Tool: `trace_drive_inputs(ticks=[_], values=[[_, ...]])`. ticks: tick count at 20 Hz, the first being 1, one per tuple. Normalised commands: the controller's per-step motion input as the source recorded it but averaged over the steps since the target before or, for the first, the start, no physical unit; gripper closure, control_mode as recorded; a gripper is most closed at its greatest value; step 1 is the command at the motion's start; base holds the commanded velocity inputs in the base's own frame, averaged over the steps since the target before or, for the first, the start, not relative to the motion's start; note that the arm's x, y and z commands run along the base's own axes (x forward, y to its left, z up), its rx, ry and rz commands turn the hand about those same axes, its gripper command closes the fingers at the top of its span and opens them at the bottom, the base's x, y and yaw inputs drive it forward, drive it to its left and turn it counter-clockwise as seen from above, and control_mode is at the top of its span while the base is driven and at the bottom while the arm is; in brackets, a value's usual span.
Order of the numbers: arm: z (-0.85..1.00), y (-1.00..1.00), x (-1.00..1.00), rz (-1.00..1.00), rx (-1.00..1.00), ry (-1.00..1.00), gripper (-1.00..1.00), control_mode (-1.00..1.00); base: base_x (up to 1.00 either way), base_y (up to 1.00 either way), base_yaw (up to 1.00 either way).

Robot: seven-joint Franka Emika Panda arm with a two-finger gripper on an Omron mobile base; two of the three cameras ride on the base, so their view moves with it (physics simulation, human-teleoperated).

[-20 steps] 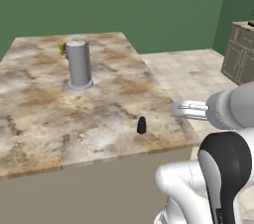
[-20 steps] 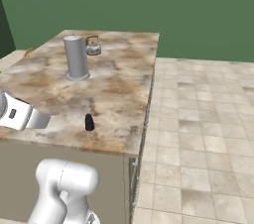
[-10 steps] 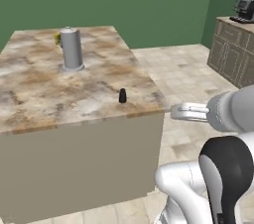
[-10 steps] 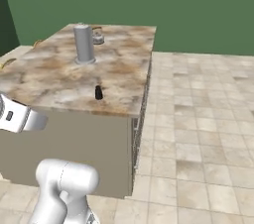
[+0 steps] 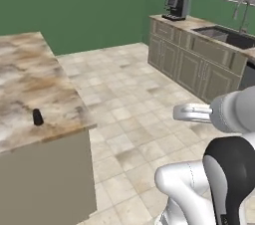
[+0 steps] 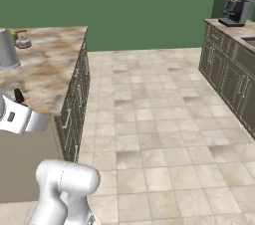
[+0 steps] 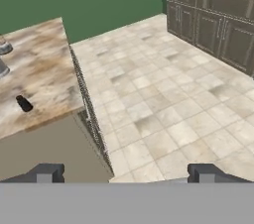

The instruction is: Move the shaker and shaker from the cabinet to the dining counter.

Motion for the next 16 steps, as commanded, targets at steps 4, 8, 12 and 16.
trace_drive_inputs(ticks=[4,8,12,16], values=[[0.0,0.0,0.0,0.0,0.0,0.0,-1.0,1.0,0.01,-1.0,-0.43],[0.0,0.0,0.0,0.0,0.0,0.0,-1.0,1.0,0.01,-0.96,-0.36],[0.0,0.0,0.0,0.0,0.0,0.0,-1.0,1.0,0.19,-0.75,-0.26],[0.0,0.0,0.0,0.0,0.0,0.0,-1.0,1.0,0.56,-0.38,-0.18]])
